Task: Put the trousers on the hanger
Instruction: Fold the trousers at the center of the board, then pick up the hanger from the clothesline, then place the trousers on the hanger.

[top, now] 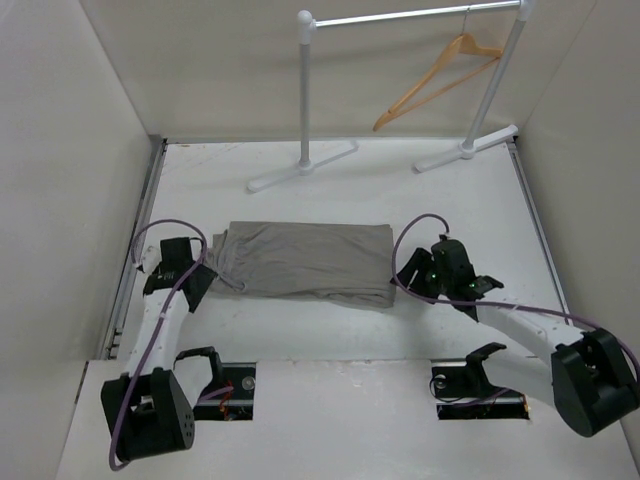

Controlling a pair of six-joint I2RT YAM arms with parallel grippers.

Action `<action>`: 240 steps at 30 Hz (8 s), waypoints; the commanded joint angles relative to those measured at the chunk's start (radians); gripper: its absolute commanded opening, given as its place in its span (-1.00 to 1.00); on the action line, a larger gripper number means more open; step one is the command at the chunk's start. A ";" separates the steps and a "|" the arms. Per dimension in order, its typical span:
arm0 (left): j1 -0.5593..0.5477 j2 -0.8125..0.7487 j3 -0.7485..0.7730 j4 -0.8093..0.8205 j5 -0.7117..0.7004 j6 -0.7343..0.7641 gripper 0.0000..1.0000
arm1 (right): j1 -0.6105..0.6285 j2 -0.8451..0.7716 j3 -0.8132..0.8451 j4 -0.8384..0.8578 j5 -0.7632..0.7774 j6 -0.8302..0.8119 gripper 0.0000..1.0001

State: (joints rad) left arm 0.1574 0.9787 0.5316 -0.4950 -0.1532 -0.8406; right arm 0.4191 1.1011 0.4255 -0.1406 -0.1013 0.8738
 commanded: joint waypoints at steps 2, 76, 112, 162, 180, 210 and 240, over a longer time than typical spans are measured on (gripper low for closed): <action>-0.064 -0.069 0.161 0.006 -0.124 0.027 0.07 | 0.017 -0.101 0.038 -0.111 0.031 -0.027 0.32; -0.939 1.132 1.203 0.205 0.076 0.366 0.21 | 0.151 -0.007 0.036 -0.059 0.078 -0.001 -0.60; -0.960 1.298 1.294 0.225 0.083 0.342 -0.74 | 0.033 -0.072 0.062 -0.114 0.080 -0.038 -0.23; -0.882 0.873 0.996 0.469 0.106 0.210 0.93 | -0.048 -0.271 0.358 -0.369 0.101 -0.108 0.39; -0.747 0.175 0.286 0.429 0.098 0.083 -0.15 | -0.262 0.784 1.673 -0.258 0.022 -0.262 0.54; -0.721 0.064 0.180 0.372 0.106 0.052 0.05 | -0.262 0.731 1.660 0.039 -0.270 -0.205 -0.70; -0.979 0.529 0.817 0.516 0.096 0.104 0.39 | -0.029 0.028 0.342 0.173 -0.247 -0.128 -0.79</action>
State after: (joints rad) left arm -0.7856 1.4700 1.2907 -0.0299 -0.0357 -0.7681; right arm 0.3569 1.1915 0.8154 -0.0437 -0.3832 0.7235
